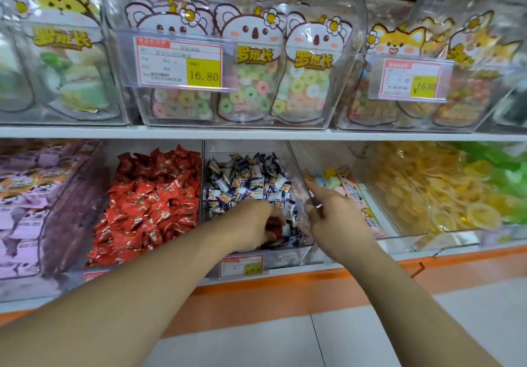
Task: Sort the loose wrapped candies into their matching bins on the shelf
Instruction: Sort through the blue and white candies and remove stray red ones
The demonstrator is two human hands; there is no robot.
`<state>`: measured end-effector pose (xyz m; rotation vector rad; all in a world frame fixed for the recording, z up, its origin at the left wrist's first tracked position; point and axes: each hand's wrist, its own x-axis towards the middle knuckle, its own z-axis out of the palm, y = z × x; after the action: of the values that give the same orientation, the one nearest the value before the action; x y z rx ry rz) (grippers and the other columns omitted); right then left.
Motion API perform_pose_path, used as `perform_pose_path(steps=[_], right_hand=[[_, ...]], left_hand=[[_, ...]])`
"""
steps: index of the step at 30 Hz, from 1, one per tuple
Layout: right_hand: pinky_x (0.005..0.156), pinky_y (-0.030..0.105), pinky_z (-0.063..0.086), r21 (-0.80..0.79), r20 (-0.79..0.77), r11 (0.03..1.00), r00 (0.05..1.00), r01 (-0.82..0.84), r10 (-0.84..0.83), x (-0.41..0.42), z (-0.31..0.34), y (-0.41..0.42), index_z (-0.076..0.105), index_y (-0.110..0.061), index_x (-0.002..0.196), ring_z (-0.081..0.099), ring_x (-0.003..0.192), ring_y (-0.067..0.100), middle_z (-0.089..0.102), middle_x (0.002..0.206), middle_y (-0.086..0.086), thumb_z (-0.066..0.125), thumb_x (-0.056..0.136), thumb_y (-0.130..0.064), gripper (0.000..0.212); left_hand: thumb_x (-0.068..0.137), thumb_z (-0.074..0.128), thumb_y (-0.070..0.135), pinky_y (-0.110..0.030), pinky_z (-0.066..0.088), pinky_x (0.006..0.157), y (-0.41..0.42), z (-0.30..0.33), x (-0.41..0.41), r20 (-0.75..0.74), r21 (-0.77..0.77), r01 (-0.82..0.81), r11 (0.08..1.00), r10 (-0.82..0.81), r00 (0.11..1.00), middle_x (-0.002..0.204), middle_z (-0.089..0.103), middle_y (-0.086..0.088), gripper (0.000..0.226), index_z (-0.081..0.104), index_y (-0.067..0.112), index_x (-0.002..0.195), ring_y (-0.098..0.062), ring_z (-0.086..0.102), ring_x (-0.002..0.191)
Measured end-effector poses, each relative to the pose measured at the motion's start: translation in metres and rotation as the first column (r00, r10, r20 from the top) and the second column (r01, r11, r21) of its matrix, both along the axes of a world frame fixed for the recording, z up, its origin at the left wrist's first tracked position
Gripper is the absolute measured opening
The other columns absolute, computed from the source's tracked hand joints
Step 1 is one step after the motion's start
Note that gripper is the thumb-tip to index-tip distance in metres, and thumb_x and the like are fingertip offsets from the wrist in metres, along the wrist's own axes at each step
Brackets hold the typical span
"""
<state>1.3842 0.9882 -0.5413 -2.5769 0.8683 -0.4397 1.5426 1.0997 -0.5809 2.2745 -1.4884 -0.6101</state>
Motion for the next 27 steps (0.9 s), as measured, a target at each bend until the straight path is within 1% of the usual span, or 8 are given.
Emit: perform_pose_path(steps=[3, 5, 9, 14, 19, 22, 25, 27], right_hand=[[0.071, 0.045, 0.057, -0.005, -0.001, 1.000, 1.000, -0.007, 0.006, 0.000, -0.002, -0.003, 0.058, -0.014, 0.127, 0.063, 0.080, 0.025, 0.068, 0.105, 0.010, 0.051, 0.101, -0.015, 0.027], [0.069, 0.044, 0.056, -0.013, 0.000, 1.000, 1.000, -0.010, 0.010, 0.000, -0.002, -0.003, 0.059, -0.015, 0.125, 0.062, 0.077, 0.024, 0.068, 0.104, 0.010, 0.051, 0.101, -0.014, 0.026], [0.071, 0.044, 0.057, -0.002, 0.001, 1.000, 1.000, -0.004, 0.004, -0.001, -0.001, -0.002, 0.058, -0.016, 0.127, 0.062, 0.079, 0.024, 0.066, 0.105, 0.009, 0.050, 0.101, -0.014, 0.027], [0.071, 0.045, 0.057, 0.021, 0.002, 1.000, 1.000, 0.010, -0.010, -0.001, -0.002, -0.002, 0.057, -0.013, 0.130, 0.062, 0.079, 0.023, 0.066, 0.106, 0.009, 0.050, 0.102, -0.014, 0.029], [0.065, 0.037, 0.053, 0.043, 0.022, 0.999, 1.000, -0.002, 0.001, -0.001, -0.002, 0.000, 0.054, -0.022, 0.140, 0.063, 0.080, 0.020, 0.066, 0.104, 0.005, 0.050, 0.102, -0.013, 0.039], [0.064, 0.035, 0.050, 0.045, 0.025, 0.999, 1.000, 0.004, -0.005, -0.001, -0.001, 0.001, 0.055, -0.024, 0.142, 0.063, 0.079, 0.018, 0.064, 0.102, 0.003, 0.050, 0.103, -0.013, 0.041], [0.057, 0.031, 0.047, 0.057, 0.015, 0.998, 1.000, 0.013, -0.014, -0.002, -0.001, 0.003, 0.056, -0.019, 0.139, 0.062, 0.072, 0.015, 0.066, 0.100, 0.004, 0.048, 0.104, -0.013, 0.036], [0.056, 0.033, 0.050, 0.055, 0.011, 0.998, 1.000, 0.019, -0.020, -0.002, 0.000, 0.005, 0.055, -0.020, 0.141, 0.062, 0.069, 0.016, 0.068, 0.099, 0.005, 0.048, 0.104, -0.014, 0.038]], left_hand=[[0.088, 0.079, 0.022, -0.036, 0.056, 0.095, -0.003, -0.004, 0.003, 0.036, 0.049, 0.031, 0.998, -0.033, 0.999, 0.124, 0.070, 0.003, 0.045, 0.066, 0.042, 0.126, -0.021, 0.067, 0.106], [0.088, 0.079, 0.018, -0.035, 0.058, 0.093, -0.004, -0.005, 0.003, 0.014, 0.039, 0.034, 0.999, -0.035, 0.999, 0.115, 0.073, 0.007, 0.042, 0.069, 0.038, 0.123, -0.017, 0.068, 0.100], [0.086, 0.078, 0.005, -0.033, 0.060, 0.084, -0.004, -0.001, -0.001, -0.015, -0.022, 0.007, 1.000, -0.007, 1.000, 0.088, 0.074, 0.011, 0.028, 0.075, 0.026, 0.106, -0.007, 0.070, 0.082], [0.090, 0.075, 0.005, -0.029, 0.060, 0.074, 0.008, 0.008, -0.004, 0.042, -0.194, -0.047, 0.980, 0.056, 0.998, 0.083, 0.075, 0.010, 0.021, 0.079, 0.024, 0.099, -0.002, 0.069, 0.075], [0.091, 0.077, 0.015, -0.010, 0.049, 0.071, 0.029, 0.028, -0.008, -0.139, -0.385, -0.222, 0.896, 0.182, 0.973, 0.084, 0.073, 0.018, 0.017, 0.079, 0.031, 0.095, 0.007, 0.065, 0.081], [0.090, 0.078, 0.016, -0.014, 0.054, 0.078, 0.054, 0.049, -0.004, -0.237, -0.491, -0.312, 0.813, 0.220, 0.946, 0.085, 0.073, 0.018, 0.017, 0.078, 0.033, 0.092, 0.002, 0.067, 0.084], [0.090, 0.079, 0.018, -0.016, 0.053, 0.078, 0.093, 0.063, 0.016, -0.212, -0.544, -0.379, 0.748, 0.314, 0.925, 0.084, 0.072, 0.021, 0.017, 0.077, 0.035, 0.088, 0.001, 0.067, 0.084], [0.091, 0.078, 0.021, -0.015, 0.051, 0.079, 0.118, 0.064, 0.034, -0.178, -0.557, -0.449, 0.698, 0.428, 0.886, 0.086, 0.072, 0.024, 0.015, 0.076, 0.036, 0.089, 0.003, 0.067, 0.085]])
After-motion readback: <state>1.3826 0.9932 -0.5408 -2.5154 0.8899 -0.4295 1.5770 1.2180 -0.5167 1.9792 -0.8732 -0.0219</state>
